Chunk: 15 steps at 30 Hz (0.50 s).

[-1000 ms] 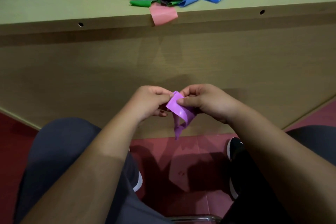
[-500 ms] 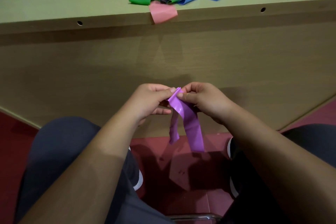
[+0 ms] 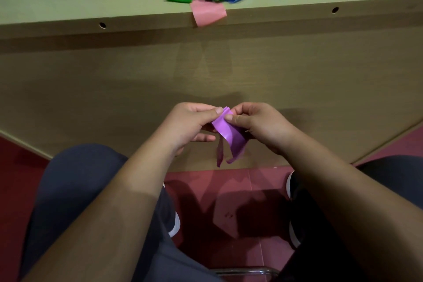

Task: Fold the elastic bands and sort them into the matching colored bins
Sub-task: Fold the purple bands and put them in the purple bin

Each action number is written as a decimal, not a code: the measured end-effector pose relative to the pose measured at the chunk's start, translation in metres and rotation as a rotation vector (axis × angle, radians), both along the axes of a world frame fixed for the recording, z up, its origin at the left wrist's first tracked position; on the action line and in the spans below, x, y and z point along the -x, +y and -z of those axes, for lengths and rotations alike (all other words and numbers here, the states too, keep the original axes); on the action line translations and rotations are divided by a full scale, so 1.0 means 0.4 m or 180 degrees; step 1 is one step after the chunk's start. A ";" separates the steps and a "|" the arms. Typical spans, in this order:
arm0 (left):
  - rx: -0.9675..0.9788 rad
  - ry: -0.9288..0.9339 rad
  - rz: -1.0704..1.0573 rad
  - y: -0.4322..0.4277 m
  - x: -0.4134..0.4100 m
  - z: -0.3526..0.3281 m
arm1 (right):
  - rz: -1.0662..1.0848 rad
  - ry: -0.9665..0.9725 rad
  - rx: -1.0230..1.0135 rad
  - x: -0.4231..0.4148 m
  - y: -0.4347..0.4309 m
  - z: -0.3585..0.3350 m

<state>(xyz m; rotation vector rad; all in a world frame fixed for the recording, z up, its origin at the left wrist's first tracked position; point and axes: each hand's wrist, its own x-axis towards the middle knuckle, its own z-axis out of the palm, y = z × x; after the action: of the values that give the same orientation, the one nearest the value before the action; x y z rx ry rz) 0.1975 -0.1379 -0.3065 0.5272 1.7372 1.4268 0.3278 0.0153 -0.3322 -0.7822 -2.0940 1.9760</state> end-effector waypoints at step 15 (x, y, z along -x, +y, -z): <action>0.0091 0.0596 0.0359 -0.004 0.003 0.002 | 0.0128 -0.0137 0.0082 0.005 -0.001 0.000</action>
<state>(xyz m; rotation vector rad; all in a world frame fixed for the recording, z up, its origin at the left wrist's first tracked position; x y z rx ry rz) 0.1961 -0.1395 -0.3071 0.7517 1.8400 1.3059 0.3256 0.0150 -0.3323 -0.8723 -2.0632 1.9865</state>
